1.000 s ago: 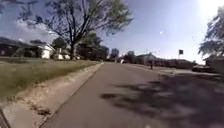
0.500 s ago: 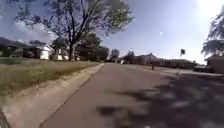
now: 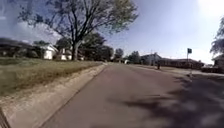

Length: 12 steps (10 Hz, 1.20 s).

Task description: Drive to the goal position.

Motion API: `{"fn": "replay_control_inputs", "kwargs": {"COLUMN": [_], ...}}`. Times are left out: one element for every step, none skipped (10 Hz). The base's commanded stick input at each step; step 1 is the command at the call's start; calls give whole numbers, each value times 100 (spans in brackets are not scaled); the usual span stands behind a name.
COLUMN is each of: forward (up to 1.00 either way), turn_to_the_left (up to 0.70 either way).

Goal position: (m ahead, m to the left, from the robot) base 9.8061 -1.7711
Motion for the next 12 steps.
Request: {"fn": "replay_control_inputs", "kwargs": {"forward": [100, 100, 100, 100, 100, 100, 100, 100, 100, 100, 100, 100], "turn_to_the_left": [3, 3, 3, 2, 2, 1, 0, 0, 0, 0, 0, 0]}}
